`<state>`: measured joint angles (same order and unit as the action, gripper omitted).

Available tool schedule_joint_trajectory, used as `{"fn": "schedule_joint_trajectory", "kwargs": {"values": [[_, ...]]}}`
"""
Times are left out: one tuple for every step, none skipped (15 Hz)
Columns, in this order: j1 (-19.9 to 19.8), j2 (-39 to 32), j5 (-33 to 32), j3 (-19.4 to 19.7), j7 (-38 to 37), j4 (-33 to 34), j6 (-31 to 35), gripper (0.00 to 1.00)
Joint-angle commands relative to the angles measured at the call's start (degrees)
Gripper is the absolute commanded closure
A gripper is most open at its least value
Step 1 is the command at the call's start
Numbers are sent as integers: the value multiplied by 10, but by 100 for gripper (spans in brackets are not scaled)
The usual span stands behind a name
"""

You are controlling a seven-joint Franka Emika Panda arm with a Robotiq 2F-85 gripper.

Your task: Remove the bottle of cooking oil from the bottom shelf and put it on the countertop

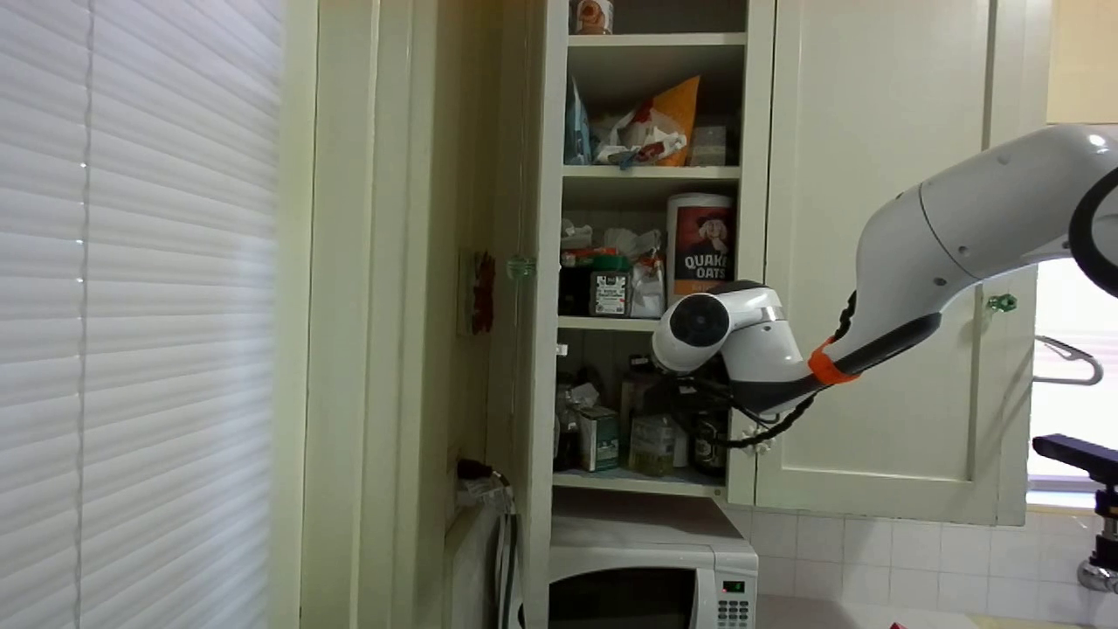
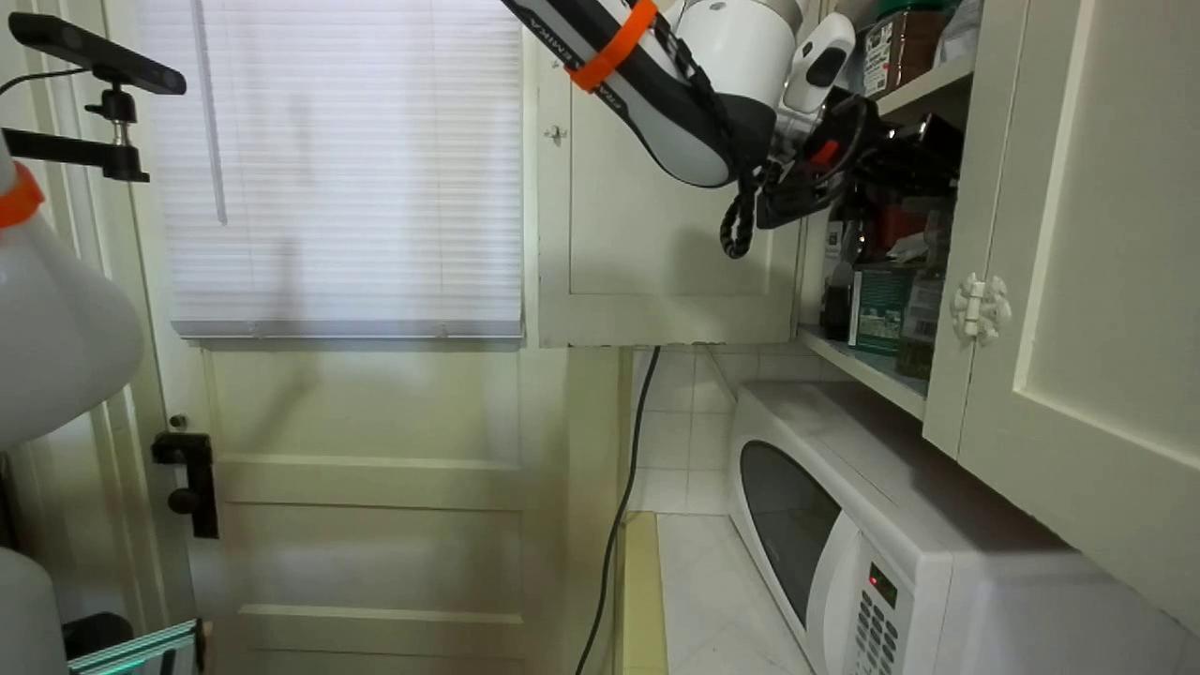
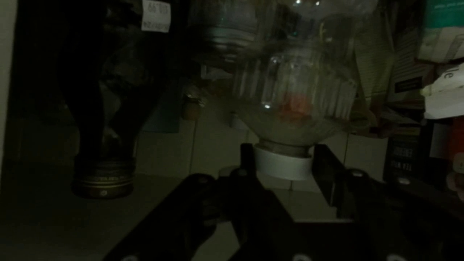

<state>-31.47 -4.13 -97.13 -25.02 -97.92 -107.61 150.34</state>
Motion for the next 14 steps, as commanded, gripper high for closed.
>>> {"fn": "schedule_joint_trajectory", "kwargs": {"values": [[3, -8, -29, -1, -26, 3, -16, 81], [3, -7, -29, -1, -26, 2, -15, 81], [3, -6, -27, -1, -24, 1, -14, 81], [3, -4, -23, -1, -21, 0, -13, 81], [2, -1, -14, -1, -14, -1, -10, 81], [2, 6, 1, -1, 0, -5, -9, 81], [0, 15, 27, 0, 21, -12, -6, 81], [98, 25, 56, 104, 39, -16, 3, 81], [111, 33, 79, 119, 55, -20, 6, 81], [135, 41, 102, 144, 73, -24, 3, 81], [157, 48, 126, 166, 93, -28, 1, 81], [175, 55, 149, 184, 115, -32, 0, 81], [138, 59, 160, 146, 126, -34, -2, 81], [146, 64, 180, 154, 145, -37, 0, 81]]}}
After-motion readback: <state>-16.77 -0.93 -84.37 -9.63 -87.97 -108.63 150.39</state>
